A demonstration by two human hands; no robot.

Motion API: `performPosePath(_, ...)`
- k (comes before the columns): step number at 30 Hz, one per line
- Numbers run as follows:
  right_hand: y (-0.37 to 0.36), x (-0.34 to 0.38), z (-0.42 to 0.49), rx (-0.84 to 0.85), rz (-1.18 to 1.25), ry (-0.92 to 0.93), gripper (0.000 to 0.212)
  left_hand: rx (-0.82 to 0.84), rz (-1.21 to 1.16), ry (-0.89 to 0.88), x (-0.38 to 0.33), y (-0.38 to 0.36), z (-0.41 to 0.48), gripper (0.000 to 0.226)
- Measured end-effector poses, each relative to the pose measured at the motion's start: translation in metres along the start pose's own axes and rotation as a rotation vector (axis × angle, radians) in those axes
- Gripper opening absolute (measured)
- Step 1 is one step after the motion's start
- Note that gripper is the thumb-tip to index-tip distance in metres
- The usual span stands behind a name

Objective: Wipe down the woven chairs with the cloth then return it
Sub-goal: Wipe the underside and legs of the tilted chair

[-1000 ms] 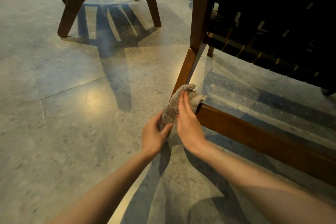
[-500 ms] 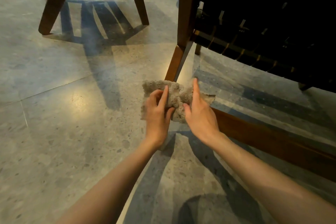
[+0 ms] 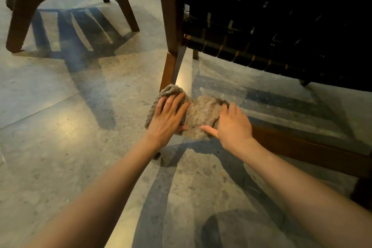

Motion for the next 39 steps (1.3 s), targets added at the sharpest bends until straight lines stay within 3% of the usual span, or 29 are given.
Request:
performPosePath(3,0.019,-0.003,-0.004,-0.067,-0.208,0.007,0.097,0.104,0.039,-0.049,0.002,-0.009,0.006,0.073)
performPosePath(6,0.025,0.019,-0.003,-0.194,-0.002,0.135,0.096,0.110,0.061,-0.096,0.000,-0.011,0.008,0.073)
performPosePath(8,0.012,0.039,-0.005,-0.132,0.166,0.319,0.092,0.045,0.151,-0.153,-0.001,-0.007,0.008,0.076)
performPosePath(10,-0.005,0.046,-0.005,-0.050,0.169,0.417,0.089,-0.033,0.261,-0.220,-0.002,-0.005,0.006,0.078)
performPosePath(14,-0.022,0.046,0.006,-0.114,0.020,0.411,0.091,-0.172,0.327,-0.318,-0.009,-0.003,0.011,0.083)
performPosePath(17,-0.032,0.050,0.008,-0.140,-0.052,0.412,0.093,-0.157,0.354,-0.352,-0.014,-0.008,0.015,0.075)
performPosePath(20,-0.032,0.045,0.012,-0.169,0.017,0.428,0.095,-0.152,0.331,-0.329,-0.014,-0.004,0.020,0.068)
performPosePath(24,-0.033,0.034,0.018,-0.129,0.192,0.487,0.091,-0.141,0.298,-0.263,-0.016,-0.001,0.022,0.074)
performPosePath(28,-0.035,0.004,0.014,-0.170,0.251,0.480,0.085,-0.104,0.117,-0.175,-0.034,0.002,0.029,0.088)
performPosePath(32,-0.039,-0.022,0.004,-0.224,0.213,0.512,0.084,-0.054,0.046,-0.134,-0.058,0.005,0.038,0.087)
performPosePath(39,-0.040,-0.123,-0.031,-0.264,0.218,0.450,0.086,-0.013,0.015,-0.254,-0.153,0.016,0.063,0.071)
Point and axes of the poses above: each hand's wrist, its own z-axis towards the middle knuckle, its own y-axis out of the back of the hand, x = y × z, the point moved 7 cm from there along z, towards the middle knuckle, and after that the axes turned 13 degrees about -x, right-handed, at the moved point
